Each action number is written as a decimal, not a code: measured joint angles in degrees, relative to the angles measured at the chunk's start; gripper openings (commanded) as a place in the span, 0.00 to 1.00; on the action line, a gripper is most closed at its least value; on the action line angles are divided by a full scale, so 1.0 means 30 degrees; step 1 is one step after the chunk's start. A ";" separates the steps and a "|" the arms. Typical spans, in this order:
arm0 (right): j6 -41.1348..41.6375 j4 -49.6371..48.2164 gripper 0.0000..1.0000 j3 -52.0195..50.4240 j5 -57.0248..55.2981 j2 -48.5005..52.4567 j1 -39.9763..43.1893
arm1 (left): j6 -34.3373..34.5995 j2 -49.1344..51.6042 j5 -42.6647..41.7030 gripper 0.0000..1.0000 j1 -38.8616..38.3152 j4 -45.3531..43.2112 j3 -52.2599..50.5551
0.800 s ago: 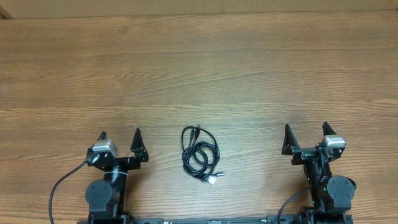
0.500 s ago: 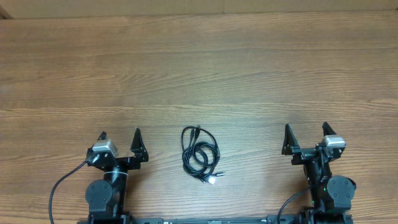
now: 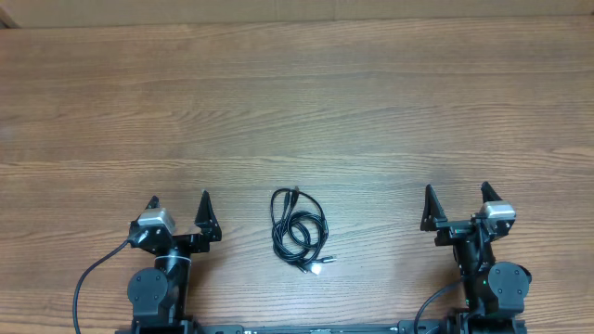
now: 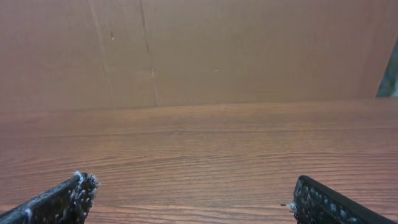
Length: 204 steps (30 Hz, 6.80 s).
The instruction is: Untangle cables
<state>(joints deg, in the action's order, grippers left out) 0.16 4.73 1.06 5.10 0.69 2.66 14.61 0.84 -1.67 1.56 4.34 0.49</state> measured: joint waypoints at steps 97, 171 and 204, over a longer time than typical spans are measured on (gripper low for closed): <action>0.0000 0.0000 1.00 0.0000 0.0000 0.0000 0.0000 | -0.0714 0.0255 0.0503 1.00 0.0000 0.5858 0.3235; 0.0000 -0.0015 1.00 0.0000 0.0000 -0.0036 -0.0007 | 0.2244 2.9944 -0.1719 1.00 -0.8816 1.5992 1.8943; 0.0000 -0.0022 1.00 0.0000 0.0007 -0.0036 -0.0007 | 1.1511 2.9944 -0.1552 1.00 -1.1169 1.4972 1.5934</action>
<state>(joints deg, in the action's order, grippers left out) 0.16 4.67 1.06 5.13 0.58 2.63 49.15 90.67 -6.33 -31.94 49.25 48.29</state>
